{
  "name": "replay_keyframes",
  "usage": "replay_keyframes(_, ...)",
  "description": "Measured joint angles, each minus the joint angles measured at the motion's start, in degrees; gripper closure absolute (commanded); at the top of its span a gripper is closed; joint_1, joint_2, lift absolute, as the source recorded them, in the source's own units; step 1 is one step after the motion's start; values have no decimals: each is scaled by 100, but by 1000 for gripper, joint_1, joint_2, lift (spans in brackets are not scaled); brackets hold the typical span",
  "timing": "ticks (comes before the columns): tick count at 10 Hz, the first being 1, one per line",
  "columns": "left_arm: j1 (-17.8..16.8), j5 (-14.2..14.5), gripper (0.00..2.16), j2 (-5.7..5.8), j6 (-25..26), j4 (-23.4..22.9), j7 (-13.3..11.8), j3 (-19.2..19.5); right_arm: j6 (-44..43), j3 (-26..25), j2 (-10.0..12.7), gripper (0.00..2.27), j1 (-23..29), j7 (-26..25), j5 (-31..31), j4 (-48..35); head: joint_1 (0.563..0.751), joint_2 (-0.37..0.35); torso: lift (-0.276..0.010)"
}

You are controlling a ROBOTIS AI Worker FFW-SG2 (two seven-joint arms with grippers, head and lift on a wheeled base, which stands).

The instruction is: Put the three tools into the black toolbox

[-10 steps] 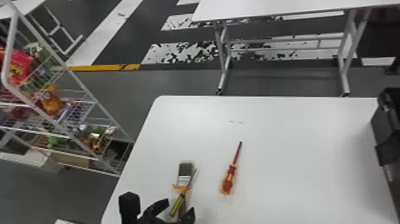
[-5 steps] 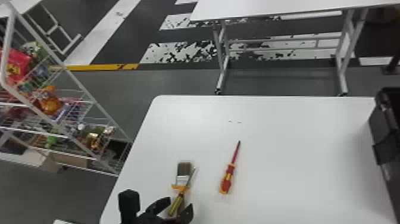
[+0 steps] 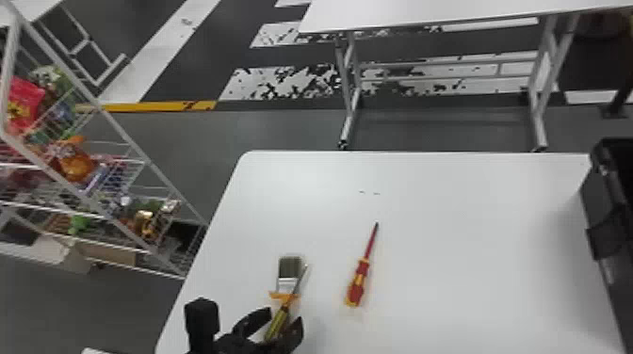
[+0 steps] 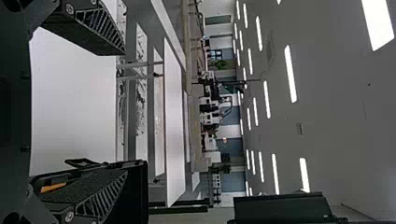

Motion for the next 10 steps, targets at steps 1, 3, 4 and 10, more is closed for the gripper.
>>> replay_keyframes(1,0,-4,836,0,1,-6,35,-13,2,-1,0,100,-7,-1,0,8,695,287,-51)
replay_keyframes(3,0,-5,998,7,11,-14,42,-18,11,-2,0,100,-13,-1,-5,20,695,286,-51)
replay_keyframes(4,0,-5,1386,8,11,-23,41,-14,29,-2,1,100,-23,1,-22,35,695,286,-51)
replay_keyframes(10,96,34,1804,0,51,-239,94,-11,42,-29,10,100,-36,-5,-44,78,695,275,-51)
